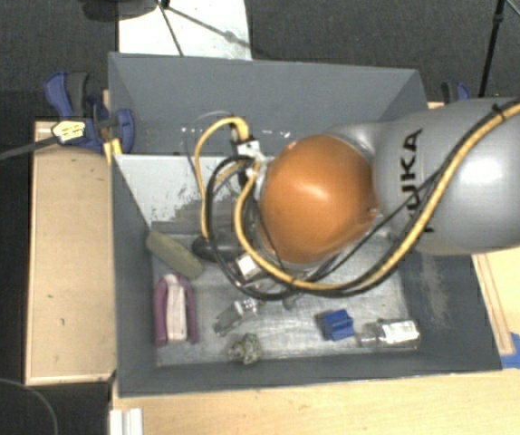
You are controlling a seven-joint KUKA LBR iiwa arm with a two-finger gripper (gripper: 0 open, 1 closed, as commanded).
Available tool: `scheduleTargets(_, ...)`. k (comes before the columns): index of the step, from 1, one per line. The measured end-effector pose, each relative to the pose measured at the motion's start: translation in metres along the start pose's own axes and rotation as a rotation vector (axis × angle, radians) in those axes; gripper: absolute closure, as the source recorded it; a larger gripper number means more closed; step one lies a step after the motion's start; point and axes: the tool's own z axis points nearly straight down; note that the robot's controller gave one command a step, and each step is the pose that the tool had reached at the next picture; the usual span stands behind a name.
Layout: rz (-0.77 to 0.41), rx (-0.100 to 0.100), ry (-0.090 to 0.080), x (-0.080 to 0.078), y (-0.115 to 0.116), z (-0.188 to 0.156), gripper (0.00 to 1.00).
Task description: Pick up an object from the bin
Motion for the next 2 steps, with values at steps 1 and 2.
scheduleTargets(1,-0.384,-0.003,0.0,-0.028,0.019,0.016,0.0)
scheduleTargets(2,-0.507,-0.004,0.0,0.033,0.009,0.065,0.0)
